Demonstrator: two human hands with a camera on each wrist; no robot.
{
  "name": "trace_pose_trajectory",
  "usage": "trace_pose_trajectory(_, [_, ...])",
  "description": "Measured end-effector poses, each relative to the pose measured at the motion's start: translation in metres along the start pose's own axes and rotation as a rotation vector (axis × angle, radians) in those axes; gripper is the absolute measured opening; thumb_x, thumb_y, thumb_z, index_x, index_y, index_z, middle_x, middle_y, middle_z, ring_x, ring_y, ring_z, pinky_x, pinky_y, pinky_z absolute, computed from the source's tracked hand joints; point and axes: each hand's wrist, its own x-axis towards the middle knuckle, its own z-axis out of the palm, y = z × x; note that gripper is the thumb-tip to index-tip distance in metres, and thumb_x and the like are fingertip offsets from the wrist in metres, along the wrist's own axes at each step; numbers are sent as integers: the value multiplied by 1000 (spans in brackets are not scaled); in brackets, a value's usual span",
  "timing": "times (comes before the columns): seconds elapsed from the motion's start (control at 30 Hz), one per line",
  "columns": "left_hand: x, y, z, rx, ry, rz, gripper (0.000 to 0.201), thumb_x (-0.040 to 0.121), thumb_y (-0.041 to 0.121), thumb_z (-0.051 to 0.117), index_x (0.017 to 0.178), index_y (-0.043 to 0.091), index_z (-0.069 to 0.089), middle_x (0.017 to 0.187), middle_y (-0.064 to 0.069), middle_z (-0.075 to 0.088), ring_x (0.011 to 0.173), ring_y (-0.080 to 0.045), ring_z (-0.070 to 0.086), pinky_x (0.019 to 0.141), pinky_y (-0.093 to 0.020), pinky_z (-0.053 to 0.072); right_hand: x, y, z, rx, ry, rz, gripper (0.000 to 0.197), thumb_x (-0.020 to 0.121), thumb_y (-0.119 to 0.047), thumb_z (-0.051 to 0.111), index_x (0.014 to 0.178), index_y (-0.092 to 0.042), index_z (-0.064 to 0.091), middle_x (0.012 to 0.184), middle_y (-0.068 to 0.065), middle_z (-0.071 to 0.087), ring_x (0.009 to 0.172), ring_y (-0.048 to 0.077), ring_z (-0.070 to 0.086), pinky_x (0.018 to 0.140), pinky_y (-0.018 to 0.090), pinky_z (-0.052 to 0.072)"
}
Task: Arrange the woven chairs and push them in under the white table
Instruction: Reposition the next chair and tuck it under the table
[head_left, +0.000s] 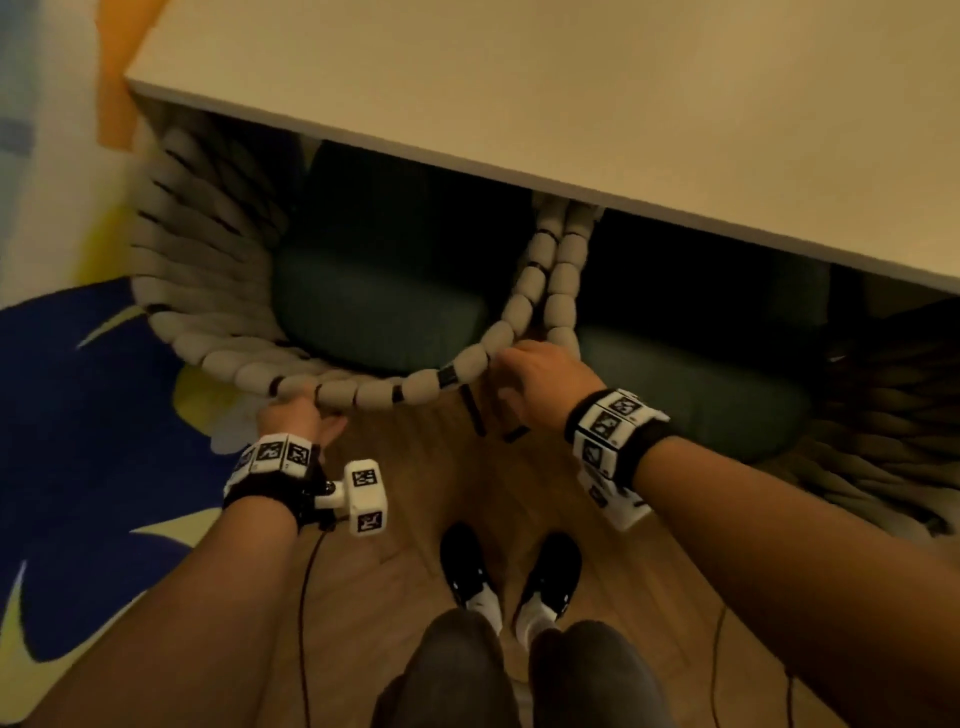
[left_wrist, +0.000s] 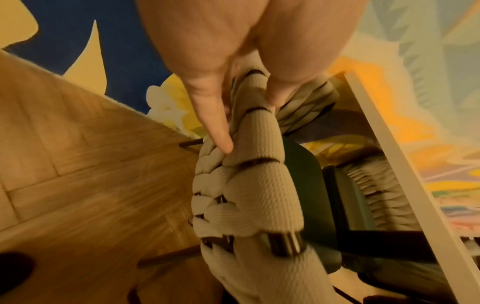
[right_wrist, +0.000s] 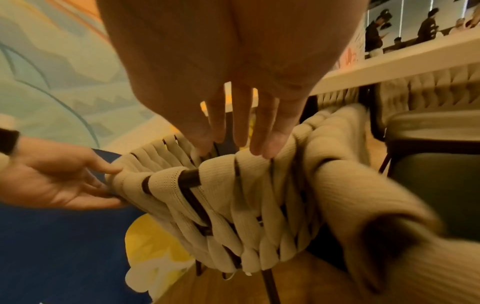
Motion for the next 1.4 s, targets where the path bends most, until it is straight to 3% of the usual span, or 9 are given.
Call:
trace_pose_trajectory(0.27, [18, 19, -3, -177, 12, -34, 40, 94, 13, 57, 133, 6, 50, 117, -17, 61, 102, -37, 65, 49, -33, 57, 69, -38, 17, -59, -12, 104, 42, 85, -39, 65, 120, -23, 47, 122, 6, 39, 97, 25, 48, 79, 38, 48])
trace_pose_trajectory(0.47, [45, 40, -17, 40, -155, 14, 40, 98, 10, 48, 134, -7, 43, 132, -26, 55, 106, -35, 64, 68, -35, 59, 77, -55, 22, -24, 20, 124, 39, 84, -38, 67, 114, -23, 48, 118, 4, 39, 98, 26, 50, 78, 38, 47])
trace_pose_trajectory(0.63, [39, 34, -27, 43, -128, -39, 34, 92, 14, 57, 125, 4, 52, 120, -19, 62, 103, -34, 65, 81, -42, 58, 53, -38, 15, 108, -4, 61, 31, 88, -32, 63, 116, -25, 51, 130, 0, 43, 110, 25, 51, 84, 31, 42])
trace_pose_trajectory(0.8, [-2, 15, -13, 580, 280, 424, 68, 83, 36, 61, 143, 22, 32, 145, -12, 34, 125, -41, 45, 93, -53, 47, -31, 36, 1, 151, 96, 146, 34, 89, -31, 62, 120, -24, 53, 120, 1, 55, 109, 21, 54, 88, 31, 44])
trace_pose_trajectory(0.97, [-103, -46, 69, 765, -161, 784, 53, 88, 23, 65, 135, 18, 43, 132, -7, 45, 120, -27, 49, 101, -45, 46, -156, 164, 1, 87, 103, 428, 42, 80, -31, 74, 115, -10, 62, 112, 14, 65, 104, 33, 61, 89, 41, 49])
trace_pose_trajectory(1.1, [-166, -108, 140, 731, -385, 437, 63, 92, 34, 60, 146, 18, 32, 128, -7, 57, 116, -26, 54, 97, -40, 48, -251, 259, -12, 161, 282, 740, 36, 81, -23, 73, 113, -14, 58, 114, 27, 60, 104, 44, 57, 86, 47, 46])
trace_pose_trajectory(1.23, [-202, -147, 195, 390, -369, 80, 68, 90, 35, 62, 147, 23, 28, 145, -13, 42, 120, -38, 53, 67, -45, 59, -301, 354, -10, 592, 352, 1191, 54, 93, -32, 58, 137, -3, 42, 131, 30, 50, 118, 47, 50, 101, 56, 41])
trace_pose_trajectory(1.33, [-218, -157, 218, 280, -261, 25, 61, 92, 27, 60, 144, 25, 29, 142, -17, 42, 121, -44, 51, 61, -49, 58, -299, 395, -1, 1348, 519, 1181, 45, 98, -22, 51, 140, -11, 40, 120, 11, 59, 103, 32, 61, 91, 48, 51])
trace_pose_trajectory(1.4, [-224, -156, 228, 310, -176, 24, 58, 94, 25, 56, 144, 23, 29, 142, -18, 42, 120, -44, 51, 65, -51, 58, -286, 404, -4, 1426, 564, 1085, 40, 97, -22, 52, 136, -15, 45, 115, 12, 63, 101, 32, 64, 88, 49, 53])
